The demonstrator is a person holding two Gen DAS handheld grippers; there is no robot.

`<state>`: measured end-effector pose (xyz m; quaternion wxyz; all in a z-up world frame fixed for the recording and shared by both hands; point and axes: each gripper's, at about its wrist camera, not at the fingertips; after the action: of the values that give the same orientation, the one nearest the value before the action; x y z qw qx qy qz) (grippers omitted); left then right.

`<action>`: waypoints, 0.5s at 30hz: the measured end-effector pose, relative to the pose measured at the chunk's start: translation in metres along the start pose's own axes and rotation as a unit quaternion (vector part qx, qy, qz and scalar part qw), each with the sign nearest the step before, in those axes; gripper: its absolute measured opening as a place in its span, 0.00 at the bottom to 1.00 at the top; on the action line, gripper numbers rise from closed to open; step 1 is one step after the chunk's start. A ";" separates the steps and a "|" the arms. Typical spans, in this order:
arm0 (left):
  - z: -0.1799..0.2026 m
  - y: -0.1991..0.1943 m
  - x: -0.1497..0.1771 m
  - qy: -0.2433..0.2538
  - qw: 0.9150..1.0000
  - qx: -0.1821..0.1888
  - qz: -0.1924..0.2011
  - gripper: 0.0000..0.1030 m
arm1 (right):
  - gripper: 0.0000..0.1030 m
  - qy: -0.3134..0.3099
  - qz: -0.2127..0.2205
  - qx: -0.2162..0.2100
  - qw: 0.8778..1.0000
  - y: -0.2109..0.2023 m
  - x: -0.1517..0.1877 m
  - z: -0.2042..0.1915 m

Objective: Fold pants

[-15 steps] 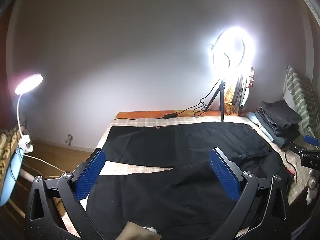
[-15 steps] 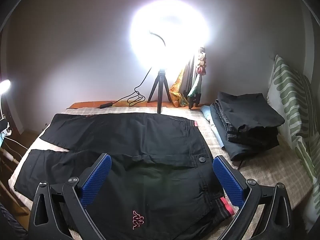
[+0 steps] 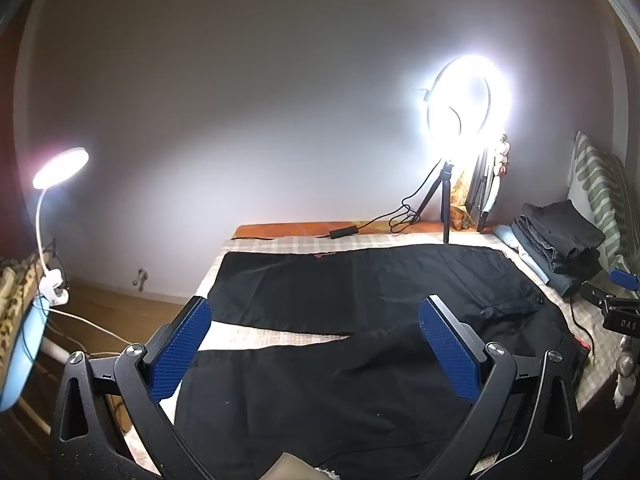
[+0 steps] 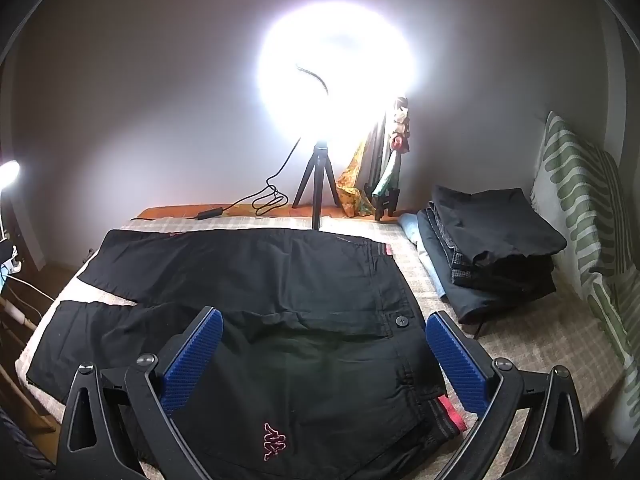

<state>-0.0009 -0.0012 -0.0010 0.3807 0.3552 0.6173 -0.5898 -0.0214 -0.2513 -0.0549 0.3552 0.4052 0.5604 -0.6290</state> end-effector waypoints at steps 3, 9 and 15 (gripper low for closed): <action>-0.003 0.000 0.000 0.002 1.000 0.002 0.001 1.00 | 1.00 -0.003 0.000 0.000 1.000 0.001 -0.001 -0.001; -0.002 0.000 0.001 0.002 1.000 0.001 0.001 1.00 | 1.00 -0.003 0.000 -0.001 1.000 0.001 0.000 -0.002; -0.004 0.000 0.000 0.003 1.000 0.001 0.001 1.00 | 1.00 -0.004 -0.001 -0.001 1.000 0.001 -0.001 -0.003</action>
<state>-0.0014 0.0028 -0.0013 0.3791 0.3575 0.6178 -0.5889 -0.0194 -0.2482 -0.0544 0.3573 0.4019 0.5597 -0.6305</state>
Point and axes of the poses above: each gripper's, at about its wrist camera, not at the fingertips, and y roughly the way its jaws point, z to its right, x to its underside, and after that the axes turned 3 degrees about -x, right-handed
